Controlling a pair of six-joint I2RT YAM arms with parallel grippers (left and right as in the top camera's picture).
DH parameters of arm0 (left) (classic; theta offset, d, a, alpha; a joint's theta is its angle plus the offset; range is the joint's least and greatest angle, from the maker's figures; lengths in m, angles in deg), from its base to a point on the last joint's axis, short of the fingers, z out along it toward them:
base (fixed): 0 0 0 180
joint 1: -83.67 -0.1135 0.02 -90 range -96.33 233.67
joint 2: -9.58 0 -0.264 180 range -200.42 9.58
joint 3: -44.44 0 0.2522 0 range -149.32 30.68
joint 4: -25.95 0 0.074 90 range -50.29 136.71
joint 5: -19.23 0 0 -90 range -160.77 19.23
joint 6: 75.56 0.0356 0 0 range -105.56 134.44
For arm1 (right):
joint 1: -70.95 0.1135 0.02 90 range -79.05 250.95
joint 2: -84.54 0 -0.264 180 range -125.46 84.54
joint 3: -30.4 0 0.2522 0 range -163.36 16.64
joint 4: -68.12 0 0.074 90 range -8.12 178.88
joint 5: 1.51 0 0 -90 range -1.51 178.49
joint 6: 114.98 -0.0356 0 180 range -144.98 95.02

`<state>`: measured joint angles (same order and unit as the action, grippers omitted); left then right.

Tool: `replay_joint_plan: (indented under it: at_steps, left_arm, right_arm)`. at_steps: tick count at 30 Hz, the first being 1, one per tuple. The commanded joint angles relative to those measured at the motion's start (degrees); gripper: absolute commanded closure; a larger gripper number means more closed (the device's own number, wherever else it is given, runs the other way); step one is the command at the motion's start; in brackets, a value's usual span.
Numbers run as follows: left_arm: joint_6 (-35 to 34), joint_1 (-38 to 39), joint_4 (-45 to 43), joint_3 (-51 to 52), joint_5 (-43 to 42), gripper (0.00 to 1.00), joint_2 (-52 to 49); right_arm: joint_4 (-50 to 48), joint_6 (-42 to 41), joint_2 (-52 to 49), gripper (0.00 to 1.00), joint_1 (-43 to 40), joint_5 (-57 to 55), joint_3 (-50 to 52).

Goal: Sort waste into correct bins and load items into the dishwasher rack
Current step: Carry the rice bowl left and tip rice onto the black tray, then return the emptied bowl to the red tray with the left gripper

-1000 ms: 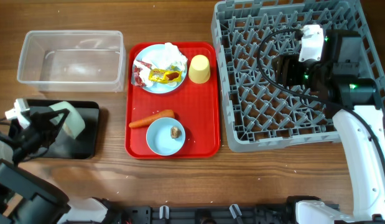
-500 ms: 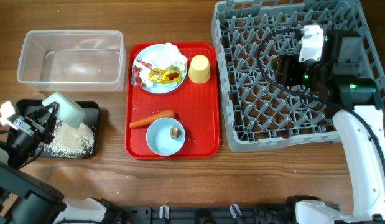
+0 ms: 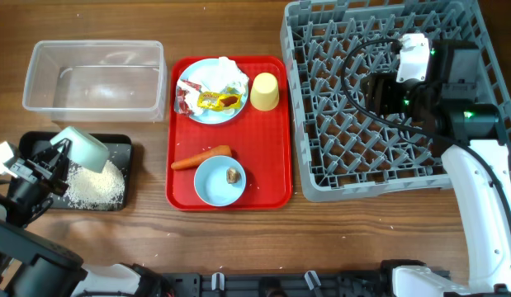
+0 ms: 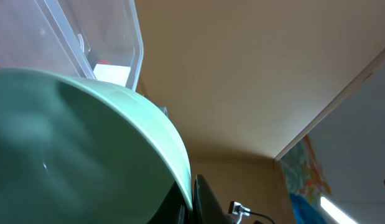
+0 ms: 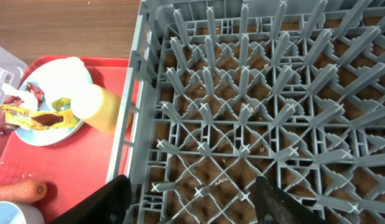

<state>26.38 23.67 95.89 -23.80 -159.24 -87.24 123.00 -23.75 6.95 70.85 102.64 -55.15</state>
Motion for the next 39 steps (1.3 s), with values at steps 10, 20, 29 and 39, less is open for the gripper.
replay_joint_plan:
  at_steps: [10,20,29,39]
  left_arm:
    - [-5.9,16.9,-1.7,-9.0,18.4,0.96,19.5]
    - [-24.0,89.2,-31.5,-13.0,90.2,0.96,17.1]
    - [-24.4,103.2,-32.7,-13.0,97.3,0.96,-3.9]
    - [-24.4,103.6,-28.9,-13.3,97.5,0.22,-2.4]
  right_arm:
    - [-0.8,0.1,-0.3,0.34,-0.1,0.7,-0.9]
    - [-0.3,0.1,-0.3,0.34,-0.1,0.7,-0.9]
    - [0.7,0.3,-0.3,0.34,-0.1,0.7,-0.9]
    - [1.8,0.3,-0.3,0.33,-0.1,-1.3,-0.9]
